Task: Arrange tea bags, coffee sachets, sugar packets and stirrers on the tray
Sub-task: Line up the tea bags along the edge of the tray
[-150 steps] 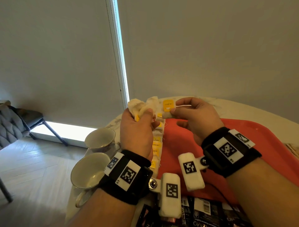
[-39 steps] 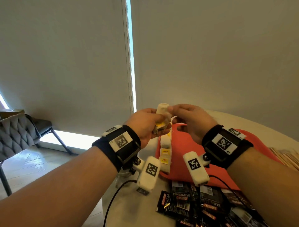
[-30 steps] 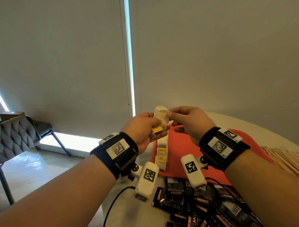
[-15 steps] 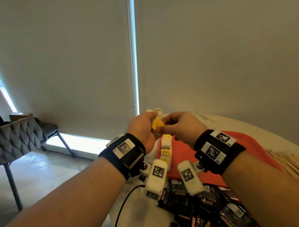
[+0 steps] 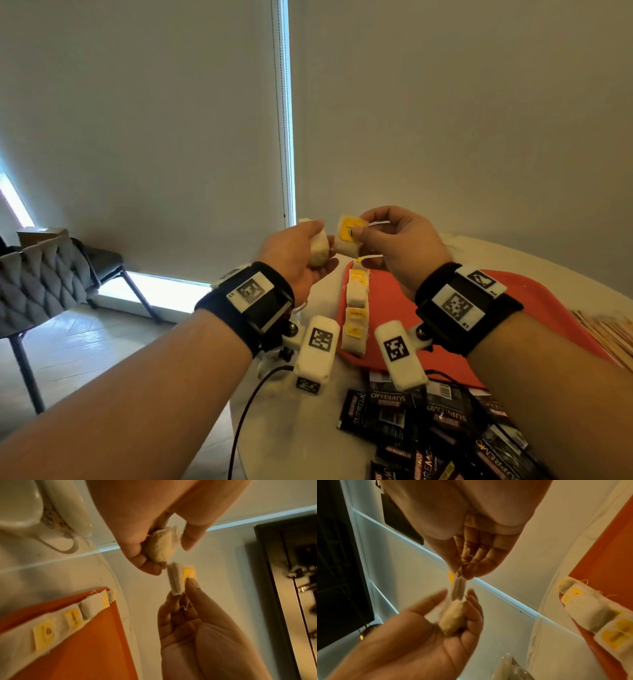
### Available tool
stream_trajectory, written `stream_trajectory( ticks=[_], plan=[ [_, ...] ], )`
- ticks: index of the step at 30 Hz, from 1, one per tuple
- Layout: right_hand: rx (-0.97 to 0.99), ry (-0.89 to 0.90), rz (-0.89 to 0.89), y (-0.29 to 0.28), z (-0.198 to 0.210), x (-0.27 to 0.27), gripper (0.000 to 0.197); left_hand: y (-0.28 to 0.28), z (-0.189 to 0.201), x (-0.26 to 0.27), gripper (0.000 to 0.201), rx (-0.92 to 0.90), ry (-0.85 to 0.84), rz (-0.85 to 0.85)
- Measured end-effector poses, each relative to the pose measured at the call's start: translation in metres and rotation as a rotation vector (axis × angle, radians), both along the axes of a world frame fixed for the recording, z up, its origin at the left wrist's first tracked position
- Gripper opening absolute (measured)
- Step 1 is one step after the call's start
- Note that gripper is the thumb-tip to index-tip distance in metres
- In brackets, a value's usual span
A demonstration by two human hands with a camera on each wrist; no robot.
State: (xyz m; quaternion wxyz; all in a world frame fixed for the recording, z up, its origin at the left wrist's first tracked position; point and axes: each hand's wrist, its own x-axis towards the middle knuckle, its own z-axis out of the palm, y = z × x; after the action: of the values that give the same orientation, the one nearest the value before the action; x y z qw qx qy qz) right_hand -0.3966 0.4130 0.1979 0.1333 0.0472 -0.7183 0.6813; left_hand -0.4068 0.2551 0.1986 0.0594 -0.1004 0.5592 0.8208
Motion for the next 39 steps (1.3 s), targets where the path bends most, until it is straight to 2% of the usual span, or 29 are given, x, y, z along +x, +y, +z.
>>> stream_trajectory(
  ticks=[5,8,10,15,19,25,28,31,34,37,39],
  plan=[
    [0.005,-0.051,0.02,-0.003,-0.007,-0.005,0.023,0.004,0.001,-0.005,0.033,-0.215,0.09,-0.07],
    [0.014,-0.098,0.037,-0.001,-0.012,-0.01,0.039,0.005,-0.001,-0.014,0.037,-0.229,0.098,-0.052],
    [0.012,-0.119,0.023,0.002,-0.018,-0.016,0.041,0.006,-0.001,-0.018,0.032,-0.204,0.074,-0.041],
    [0.001,-0.33,-0.086,0.02,-0.042,-0.039,0.031,-0.003,-0.001,-0.033,0.04,-0.129,-0.03,0.006],
    [0.151,-0.505,-0.047,0.03,-0.068,-0.049,0.03,-0.014,0.006,-0.035,0.028,-0.063,-0.061,-0.002],
    [0.243,-0.528,-0.043,0.026,-0.079,-0.061,0.019,-0.016,0.004,-0.036,0.035,-0.05,-0.06,-0.003],
    [0.299,-0.565,-0.048,0.027,-0.081,-0.064,0.014,-0.014,0.004,-0.033,0.032,-0.043,-0.069,-0.006],
    [0.377,-0.593,-0.056,0.028,-0.082,-0.066,0.014,-0.014,0.006,-0.031,0.03,-0.021,-0.078,-0.013],
    [0.417,-0.599,-0.044,0.028,-0.082,-0.066,0.01,-0.013,0.006,-0.029,0.042,-0.006,-0.057,-0.015],
    [0.445,-0.597,-0.047,0.028,-0.081,-0.063,0.008,-0.012,0.008,-0.024,0.038,0.003,-0.061,-0.027],
    [0.436,-0.573,-0.067,0.03,-0.078,-0.061,0.009,-0.011,0.009,-0.021,0.042,0.008,-0.052,-0.037]
  ],
)
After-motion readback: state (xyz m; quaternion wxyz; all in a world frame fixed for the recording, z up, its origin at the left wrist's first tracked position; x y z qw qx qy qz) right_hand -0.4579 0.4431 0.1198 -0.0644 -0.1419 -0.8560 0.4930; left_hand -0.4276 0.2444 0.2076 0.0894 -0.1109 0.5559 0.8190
